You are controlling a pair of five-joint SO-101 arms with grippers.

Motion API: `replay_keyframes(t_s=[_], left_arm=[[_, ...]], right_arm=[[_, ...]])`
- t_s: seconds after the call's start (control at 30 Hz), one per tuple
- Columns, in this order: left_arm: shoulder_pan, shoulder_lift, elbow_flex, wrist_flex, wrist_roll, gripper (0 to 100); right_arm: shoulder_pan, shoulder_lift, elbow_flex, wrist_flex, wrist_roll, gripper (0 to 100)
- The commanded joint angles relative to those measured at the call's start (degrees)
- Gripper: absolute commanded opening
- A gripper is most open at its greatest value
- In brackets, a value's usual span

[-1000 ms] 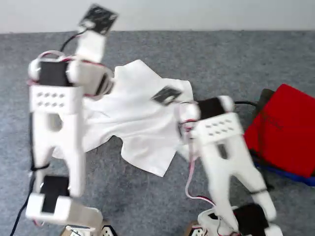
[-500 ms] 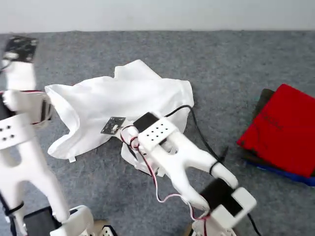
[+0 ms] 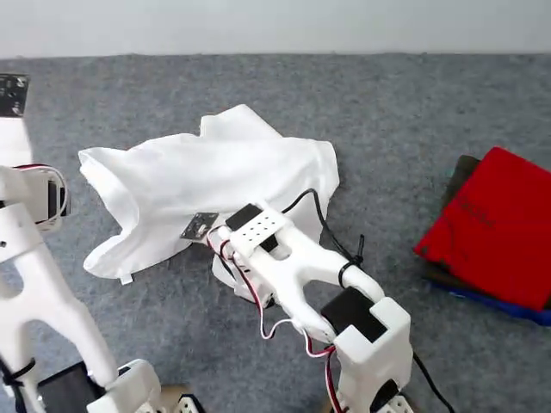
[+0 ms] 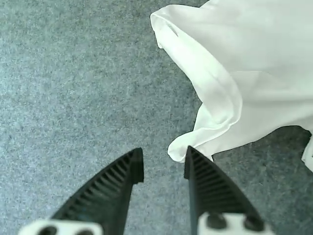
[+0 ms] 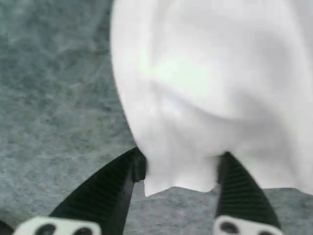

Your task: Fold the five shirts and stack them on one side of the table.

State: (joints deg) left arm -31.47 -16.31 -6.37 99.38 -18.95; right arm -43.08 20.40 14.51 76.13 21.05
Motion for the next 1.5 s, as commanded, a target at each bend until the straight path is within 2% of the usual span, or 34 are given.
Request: replay_keyframes(t_s=[0.0, 0.27, 0.43, 0.57, 0.67, 0.8, 0.97, 1.07, 1.17, 1.3, 1.47], left_arm=[[-0.2, -1.8, -0.3, 1.0, -0.2, 14], [0.1, -1.8, 0.5, 1.0, -0.6, 14], [3.3, -1.8, 6.5, 1.1, -6.3, 14], [9.5, -1.7, 12.9, 0.4, -6.7, 14], [14.9, -1.7, 18.0, -3.5, -6.6, 14], [20.2, -0.1, 27.1, -12.9, -6.6, 15], [22.9, 11.6, 35.0, -22.0, -6.9, 15], [19.9, 21.9, 34.6, -25.5, -7.0, 15], [13.5, 31.5, 29.9, -26.2, -8.0, 15], [3.7, 39.0, 20.5, -20.4, -11.3, 14], [-4.4, 39.4, 10.3, -11.5, -15.3, 14]], right_arm=[[-0.8, 2.2, 0.5, -0.5, 0.1, 0.7], [4.9, -6.3, 0.5, 6.4, 4.7, 0.9], [14.0, -16.0, 0.5, 12.2, 8.0, 0.9], [22.3, -24.1, 0.5, 16.0, 11.3, 0.9], [27.0, -28.9, 0.6, 18.3, 13.4, 0.9], [31.6, -32.7, 0.8, 19.1, 14.8, 0.9], [33.3, -33.7, 0.9, 19.9, 14.5, 0.9], [33.2, -34.0, 1.0, 20.4, 14.3, 0.9], [33.5, -34.0, 1.0, 20.4, 14.4, 0.9], [35.5, -34.0, 1.0, 20.4, 14.7, 0.9], [38.8, -34.0, 0.9, 20.4, 14.8, 0.9]])
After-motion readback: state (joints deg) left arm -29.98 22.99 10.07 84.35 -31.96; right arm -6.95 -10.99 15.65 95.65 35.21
